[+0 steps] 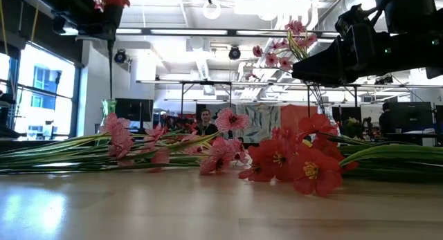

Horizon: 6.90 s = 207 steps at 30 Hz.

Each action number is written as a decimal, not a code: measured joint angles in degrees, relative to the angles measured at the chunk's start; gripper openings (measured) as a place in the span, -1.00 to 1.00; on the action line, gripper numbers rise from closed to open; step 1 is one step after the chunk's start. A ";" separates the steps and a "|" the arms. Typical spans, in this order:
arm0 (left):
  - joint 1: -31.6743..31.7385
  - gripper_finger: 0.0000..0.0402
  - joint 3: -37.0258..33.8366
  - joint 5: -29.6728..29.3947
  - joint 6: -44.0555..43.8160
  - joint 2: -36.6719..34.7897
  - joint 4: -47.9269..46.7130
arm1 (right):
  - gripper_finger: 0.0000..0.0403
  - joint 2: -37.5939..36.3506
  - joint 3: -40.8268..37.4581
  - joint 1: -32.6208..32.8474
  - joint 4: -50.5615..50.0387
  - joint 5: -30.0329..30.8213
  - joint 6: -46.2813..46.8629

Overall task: Sort flowers into vase by color
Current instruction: Put the bottom left red flowers into the green vase, then move the red flowers to the middle, then put the bottom yellow tulip into the transparent vase

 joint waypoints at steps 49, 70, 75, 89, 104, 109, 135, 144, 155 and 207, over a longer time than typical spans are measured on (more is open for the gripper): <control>17.84 -0.36 16.36 12.30 -17.34 13.62 -34.86 | 0.13 0.00 0.02 0.00 0.42 -0.02 0.08; 11.02 -0.36 40.95 24.18 -21.94 18.62 -62.31 | 0.13 0.02 0.02 0.00 0.37 0.19 0.91; -0.26 -0.36 40.77 33.22 -30.55 18.30 -64.40 | 0.13 0.02 0.02 0.00 -0.06 0.17 1.45; -38.24 -0.36 30.58 40.07 -54.13 30.67 -63.04 | 0.13 0.02 0.02 0.02 -1.99 -0.13 3.64; -41.74 -0.36 16.55 45.88 -48.36 50.76 -43.13 | 0.13 -0.06 12.20 1.68 -45.11 -19.84 23.33; -38.13 -0.36 14.79 35.54 -47.38 53.77 -39.38 | 0.13 3.06 25.59 5.09 -73.49 -12.58 30.71; -37.36 -0.36 14.74 21.57 -26.42 65.06 -15.05 | -0.17 16.78 34.56 21.55 -87.36 -38.21 69.60; -37.36 -0.36 14.74 21.79 -26.42 65.89 -14.79 | -0.31 20.92 34.68 19.63 -80.27 -39.15 60.19; -37.36 -0.36 14.74 21.82 -26.42 65.82 -14.81 | -0.92 15.13 34.64 20.00 -82.93 -34.19 58.19; -37.36 -0.36 14.76 21.89 -26.45 65.82 -14.38 | 0.08 -0.17 34.56 19.84 -95.24 -17.25 59.47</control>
